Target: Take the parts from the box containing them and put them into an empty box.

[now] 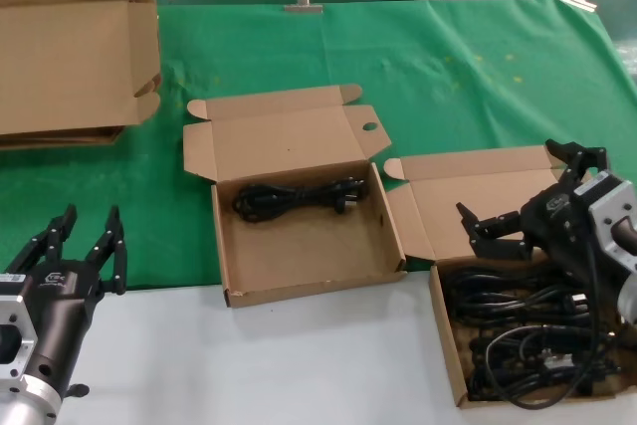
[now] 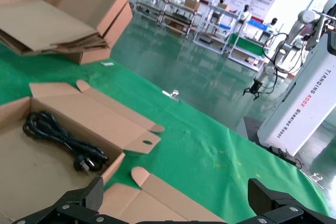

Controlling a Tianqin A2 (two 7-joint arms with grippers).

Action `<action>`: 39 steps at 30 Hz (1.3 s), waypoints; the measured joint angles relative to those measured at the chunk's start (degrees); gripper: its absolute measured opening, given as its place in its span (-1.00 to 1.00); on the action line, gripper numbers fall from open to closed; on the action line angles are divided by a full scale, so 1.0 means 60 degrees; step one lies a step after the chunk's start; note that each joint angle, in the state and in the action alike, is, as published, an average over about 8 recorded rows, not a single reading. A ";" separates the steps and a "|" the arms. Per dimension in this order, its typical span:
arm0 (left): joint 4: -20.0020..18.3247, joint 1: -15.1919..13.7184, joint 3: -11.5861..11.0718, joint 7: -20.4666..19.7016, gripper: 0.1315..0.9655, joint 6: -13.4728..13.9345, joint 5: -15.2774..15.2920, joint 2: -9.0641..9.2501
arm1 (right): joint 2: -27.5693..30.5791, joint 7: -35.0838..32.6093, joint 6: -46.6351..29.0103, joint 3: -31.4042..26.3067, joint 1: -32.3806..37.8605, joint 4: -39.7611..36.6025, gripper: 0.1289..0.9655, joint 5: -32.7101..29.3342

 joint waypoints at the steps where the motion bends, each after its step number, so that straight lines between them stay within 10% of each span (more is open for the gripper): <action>1: 0.0000 0.0000 0.0000 0.0000 -0.61 0.0000 0.0000 0.0000 | -0.0004 -0.0066 0.0083 -0.0013 -0.0048 -0.0004 1.00 0.0125; 39: 0.0000 0.0000 0.0000 0.0003 0.89 0.0000 -0.0001 0.0000 | -0.0168 -0.2666 0.3337 -0.0511 -0.1941 -0.0153 1.00 0.5048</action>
